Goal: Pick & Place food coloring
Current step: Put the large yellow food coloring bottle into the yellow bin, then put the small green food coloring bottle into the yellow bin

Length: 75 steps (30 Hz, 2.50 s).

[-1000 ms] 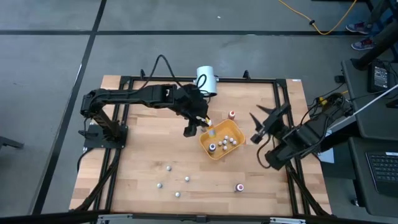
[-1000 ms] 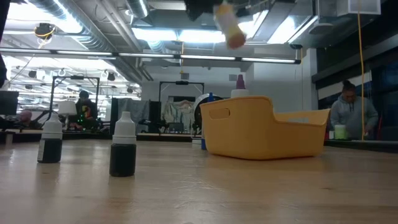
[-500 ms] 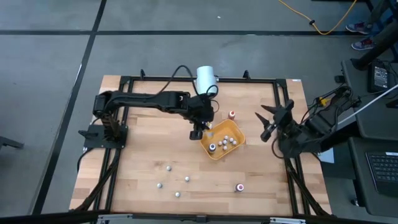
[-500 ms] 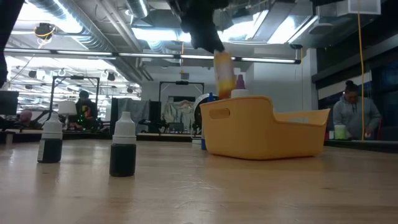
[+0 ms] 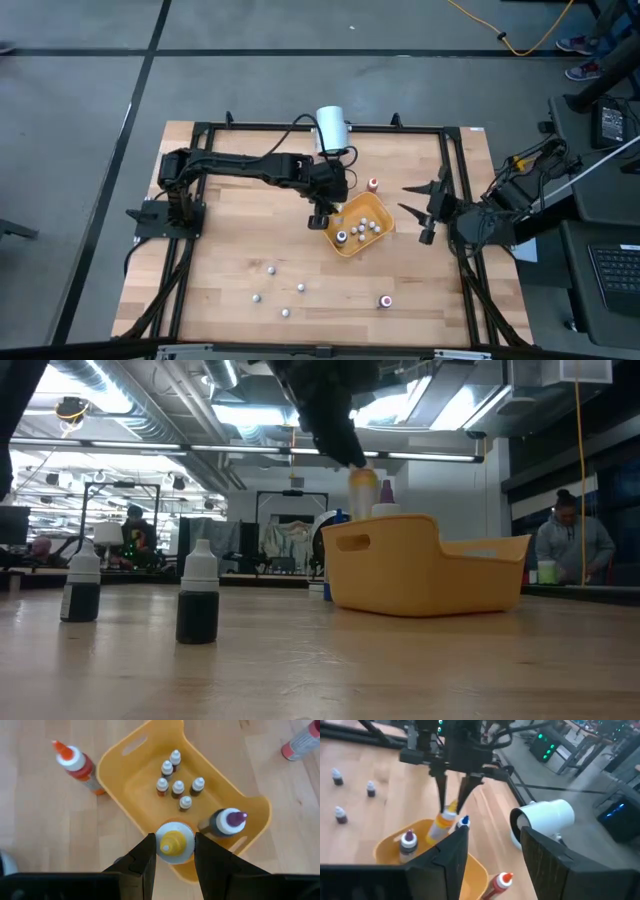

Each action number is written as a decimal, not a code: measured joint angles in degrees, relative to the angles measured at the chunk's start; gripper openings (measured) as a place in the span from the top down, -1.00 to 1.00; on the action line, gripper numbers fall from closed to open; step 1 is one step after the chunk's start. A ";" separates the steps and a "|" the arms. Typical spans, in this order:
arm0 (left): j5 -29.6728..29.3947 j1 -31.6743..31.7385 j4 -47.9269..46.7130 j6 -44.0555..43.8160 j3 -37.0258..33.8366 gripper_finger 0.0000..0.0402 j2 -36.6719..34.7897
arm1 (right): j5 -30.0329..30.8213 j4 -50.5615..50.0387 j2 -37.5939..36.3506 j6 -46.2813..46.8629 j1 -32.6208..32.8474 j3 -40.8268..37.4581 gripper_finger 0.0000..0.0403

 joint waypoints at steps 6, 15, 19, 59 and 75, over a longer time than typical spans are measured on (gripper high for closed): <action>0.23 -0.02 -0.71 0.05 0.02 0.47 0.92 | -0.56 1.22 -0.15 -1.75 -2.81 0.00 0.09; 0.65 -1.36 0.70 0.90 0.02 0.46 4.15 | -5.10 6.64 0.00 -8.22 -5.67 0.02 0.09; -1.41 -2.17 1.43 2.65 0.03 0.46 5.15 | -6.24 7.32 0.05 -9.35 -6.61 0.02 0.09; -5.02 -3.40 -6.31 6.18 8.65 -0.11 6.47 | -9.50 9.61 1.33 -12.26 -7.61 0.02 0.09; -10.83 -8.91 -27.19 -9.76 12.49 -0.05 -13.59 | -47.96 9.26 2.45 -17.17 -7.46 0.02 0.09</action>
